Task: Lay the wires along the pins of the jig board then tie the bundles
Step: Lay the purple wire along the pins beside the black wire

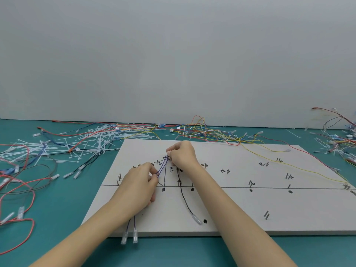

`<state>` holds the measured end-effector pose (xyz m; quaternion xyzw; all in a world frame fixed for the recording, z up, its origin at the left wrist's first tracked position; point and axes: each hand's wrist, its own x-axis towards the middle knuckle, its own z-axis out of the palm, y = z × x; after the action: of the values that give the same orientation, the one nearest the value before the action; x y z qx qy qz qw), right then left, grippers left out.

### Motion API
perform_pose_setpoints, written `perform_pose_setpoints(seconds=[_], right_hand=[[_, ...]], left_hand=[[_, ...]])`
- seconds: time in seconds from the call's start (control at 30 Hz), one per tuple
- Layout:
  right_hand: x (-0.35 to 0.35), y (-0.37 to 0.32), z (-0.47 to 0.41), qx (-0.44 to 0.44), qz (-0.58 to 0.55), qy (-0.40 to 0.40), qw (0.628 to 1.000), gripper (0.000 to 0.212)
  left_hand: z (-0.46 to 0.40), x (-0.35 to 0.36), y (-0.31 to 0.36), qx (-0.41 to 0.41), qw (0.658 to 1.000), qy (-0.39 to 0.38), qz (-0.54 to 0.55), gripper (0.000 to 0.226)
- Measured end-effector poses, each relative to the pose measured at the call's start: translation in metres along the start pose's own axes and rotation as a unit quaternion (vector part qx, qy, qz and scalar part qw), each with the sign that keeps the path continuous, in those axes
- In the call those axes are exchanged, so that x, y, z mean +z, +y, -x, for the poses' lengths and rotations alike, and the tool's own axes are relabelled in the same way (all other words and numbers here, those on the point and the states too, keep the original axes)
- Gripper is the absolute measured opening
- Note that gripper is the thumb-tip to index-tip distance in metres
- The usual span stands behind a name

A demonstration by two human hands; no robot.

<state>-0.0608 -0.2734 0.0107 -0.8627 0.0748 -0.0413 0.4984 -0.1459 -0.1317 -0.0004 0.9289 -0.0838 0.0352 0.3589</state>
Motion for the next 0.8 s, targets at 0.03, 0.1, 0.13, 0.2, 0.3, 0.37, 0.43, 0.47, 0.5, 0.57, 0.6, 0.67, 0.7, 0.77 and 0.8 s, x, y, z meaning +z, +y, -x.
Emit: perform_pose_setpoints(seconds=[0.03, 0.1, 0.13, 0.2, 0.3, 0.37, 0.43, 0.47, 0.5, 0.57, 0.6, 0.67, 0.7, 0.77, 0.8], right_hand=[[0.0, -0.001, 0.0, -0.001, 0.003, -0.003, 1.0, 0.021], [0.0, -0.003, -0.001, 0.002, 0.004, -0.012, 1.0, 0.02], [0.0, -0.003, -0.002, 0.005, 0.006, -0.016, 1.0, 0.02], [0.001, -0.004, -0.003, 0.008, 0.016, -0.02, 1.0, 0.019], [0.0, -0.005, -0.003, 0.022, 0.02, -0.027, 0.999, 0.017], [-0.003, -0.009, -0.003, 0.046, 0.005, -0.036, 0.998, 0.014], [-0.006, -0.013, -0.005, 0.071, -0.012, -0.042, 0.996, 0.015], [-0.006, -0.015, -0.006, 0.08, -0.013, -0.044, 0.996, 0.019], [-0.006, -0.017, -0.006, 0.086, -0.012, -0.044, 0.995, 0.023], [-0.004, -0.019, -0.008, 0.089, -0.009, -0.046, 0.995, 0.029], [-0.003, -0.02, -0.008, 0.088, -0.006, -0.046, 0.995, 0.03], [-0.003, -0.019, -0.007, 0.069, 0.025, -0.041, 0.996, 0.028], [-0.004, -0.018, -0.006, 0.05, 0.051, -0.036, 0.997, 0.026], [-0.006, -0.015, -0.005, 0.013, 0.093, -0.031, 0.995, 0.023], [-0.007, -0.014, -0.004, 0.0, 0.106, -0.035, 0.994, 0.021]], left_hand=[[0.001, 0.0, 0.0, 0.001, 1.0, 0.002, -0.005, 0.013], [0.001, 0.0, 0.001, 0.003, 1.0, 0.005, -0.006, 0.013], [0.002, -0.001, 0.001, 0.003, 1.0, 0.005, -0.006, 0.013], [0.002, -0.001, 0.002, 0.002, 1.0, 0.004, -0.006, 0.013], [0.002, -0.001, 0.002, -0.003, 1.0, -0.002, -0.006, 0.014], [0.003, -0.001, 0.002, -0.005, 1.0, -0.003, 0.0, 0.014], [0.003, -0.001, 0.002, -0.005, 1.0, -0.004, 0.005, 0.015], [0.003, 0.0, 0.002, -0.004, 1.0, -0.004, 0.006, 0.015], [0.003, 0.0, 0.002, -0.002, 1.0, -0.002, 0.006, 0.015], [0.002, 0.0, 0.004, 0.003, 1.0, 0.005, 0.007, 0.015], [0.002, 0.0, 0.004, 0.004, 1.0, 0.008, 0.01, 0.016], [0.002, -0.001, 0.005, 0.004, 1.0, 0.009, 0.011, 0.017], [0.002, -0.001, 0.005, 0.005, 1.0, 0.009, 0.007, 0.017], [0.003, -0.001, 0.005, 0.009, 1.0, 0.007, -0.003, 0.019], [0.003, -0.001, 0.006, 0.011, 1.0, 0.007, -0.009, 0.02]])
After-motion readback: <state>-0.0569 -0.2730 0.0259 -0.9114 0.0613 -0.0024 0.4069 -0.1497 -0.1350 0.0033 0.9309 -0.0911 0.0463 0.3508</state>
